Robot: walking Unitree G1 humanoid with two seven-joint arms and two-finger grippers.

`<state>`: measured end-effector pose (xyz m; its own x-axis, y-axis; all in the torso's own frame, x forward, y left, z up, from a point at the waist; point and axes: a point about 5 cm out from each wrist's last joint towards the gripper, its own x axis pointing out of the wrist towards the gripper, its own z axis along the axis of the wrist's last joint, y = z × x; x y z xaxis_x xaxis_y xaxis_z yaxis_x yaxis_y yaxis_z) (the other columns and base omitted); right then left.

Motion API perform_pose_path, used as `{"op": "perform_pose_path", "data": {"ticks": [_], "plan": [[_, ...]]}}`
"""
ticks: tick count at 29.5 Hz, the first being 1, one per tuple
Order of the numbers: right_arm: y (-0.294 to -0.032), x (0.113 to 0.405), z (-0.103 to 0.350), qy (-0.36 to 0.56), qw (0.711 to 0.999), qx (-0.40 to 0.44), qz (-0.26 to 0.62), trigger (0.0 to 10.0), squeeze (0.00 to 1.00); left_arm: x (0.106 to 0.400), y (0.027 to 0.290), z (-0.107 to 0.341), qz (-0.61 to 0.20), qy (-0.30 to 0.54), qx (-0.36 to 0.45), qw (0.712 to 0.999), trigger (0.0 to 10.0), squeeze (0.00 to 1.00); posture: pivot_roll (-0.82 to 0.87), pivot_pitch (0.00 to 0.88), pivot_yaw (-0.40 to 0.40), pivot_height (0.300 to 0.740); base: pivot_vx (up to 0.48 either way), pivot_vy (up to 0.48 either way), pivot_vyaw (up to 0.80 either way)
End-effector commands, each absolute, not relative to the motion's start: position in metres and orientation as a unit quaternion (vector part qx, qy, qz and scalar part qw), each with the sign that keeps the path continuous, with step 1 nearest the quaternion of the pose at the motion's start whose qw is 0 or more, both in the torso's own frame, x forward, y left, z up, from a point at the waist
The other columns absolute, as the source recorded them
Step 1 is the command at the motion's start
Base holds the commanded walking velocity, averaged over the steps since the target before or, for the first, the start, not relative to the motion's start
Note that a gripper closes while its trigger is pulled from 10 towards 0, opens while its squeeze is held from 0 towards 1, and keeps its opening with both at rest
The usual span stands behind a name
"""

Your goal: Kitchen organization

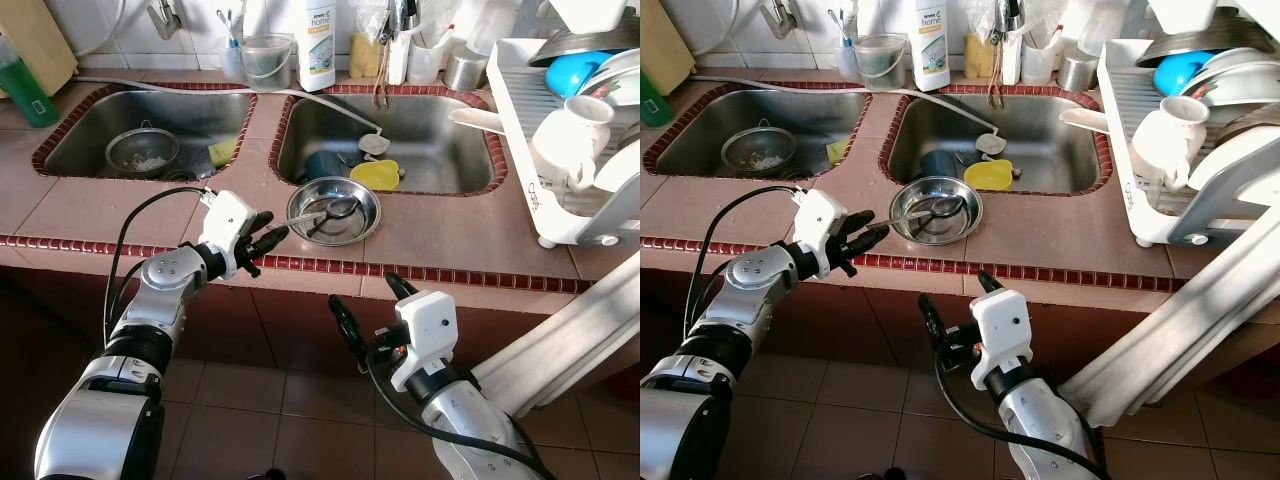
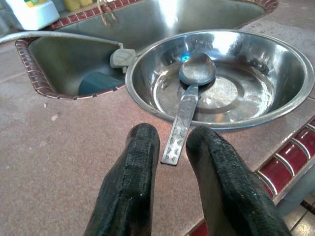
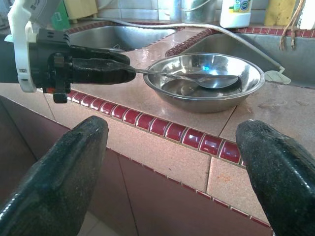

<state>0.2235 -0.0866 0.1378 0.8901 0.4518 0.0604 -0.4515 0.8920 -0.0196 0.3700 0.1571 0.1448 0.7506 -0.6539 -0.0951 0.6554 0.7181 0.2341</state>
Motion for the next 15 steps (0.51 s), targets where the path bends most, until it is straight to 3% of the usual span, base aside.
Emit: {"op": "perform_pose_path", "data": {"ticks": [1, 15], "plan": [[-0.0833, 0.2213, 0.1398, -0.035, 0.971, 0.001, 0.237, 10.0, 0.00, 0.3675, 0.1596, 0.1430, -0.358, 0.002, 0.130, 0.925, 0.0, 0.00, -0.19, 0.141, 0.075, 0.740, 0.000, 0.000, 0.00], [-0.0819, 0.2201, 0.1385, -0.033, 0.970, 0.000, 0.243, 10.0, 0.00, 0.3664, 0.1590, 0.1420, -0.361, 0.001, 0.130, 0.924, 0.0, 0.00, -0.19, 0.130, 0.072, 0.740, 0.000, 0.000, 0.00]]}}
